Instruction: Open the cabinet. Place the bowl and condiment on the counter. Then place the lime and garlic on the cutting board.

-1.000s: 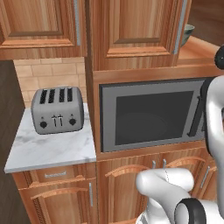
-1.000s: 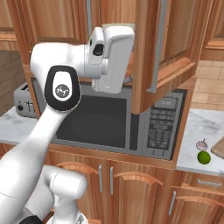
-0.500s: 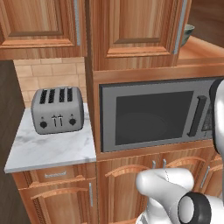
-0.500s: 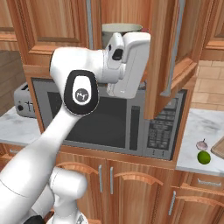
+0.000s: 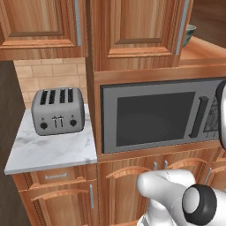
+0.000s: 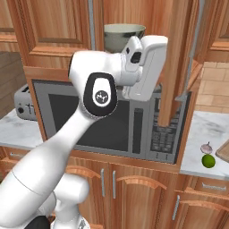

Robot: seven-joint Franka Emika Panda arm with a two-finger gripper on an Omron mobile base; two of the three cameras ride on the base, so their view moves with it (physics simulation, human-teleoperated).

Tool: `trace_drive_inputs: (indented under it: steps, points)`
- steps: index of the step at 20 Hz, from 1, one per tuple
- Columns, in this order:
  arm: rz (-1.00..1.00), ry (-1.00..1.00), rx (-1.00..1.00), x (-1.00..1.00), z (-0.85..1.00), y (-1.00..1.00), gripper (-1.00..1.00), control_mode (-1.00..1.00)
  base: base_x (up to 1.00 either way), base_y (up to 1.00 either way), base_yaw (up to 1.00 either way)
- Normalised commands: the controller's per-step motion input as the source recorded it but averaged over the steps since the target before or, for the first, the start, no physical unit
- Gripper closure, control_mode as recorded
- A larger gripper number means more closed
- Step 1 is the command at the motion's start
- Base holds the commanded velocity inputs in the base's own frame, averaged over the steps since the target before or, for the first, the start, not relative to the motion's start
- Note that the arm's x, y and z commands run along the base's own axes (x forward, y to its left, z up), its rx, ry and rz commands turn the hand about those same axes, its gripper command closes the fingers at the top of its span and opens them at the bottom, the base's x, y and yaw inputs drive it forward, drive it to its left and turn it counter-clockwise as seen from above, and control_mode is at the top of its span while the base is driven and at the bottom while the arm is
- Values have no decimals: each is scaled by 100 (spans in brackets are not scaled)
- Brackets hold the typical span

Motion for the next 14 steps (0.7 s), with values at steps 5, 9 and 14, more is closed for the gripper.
trace_drive_inputs:
  steps: [5, 9, 14]
  points:
    - [0, 3, 0, 31, 0, -16, -100, -100, 0, 0, 0]
    - [0, 1, 0, 20, 0, -28, -100, -100, 0, 0, 0]
    - [0, 0, 0, 11, -4, -42, -100, -100, 0, 0, 0]
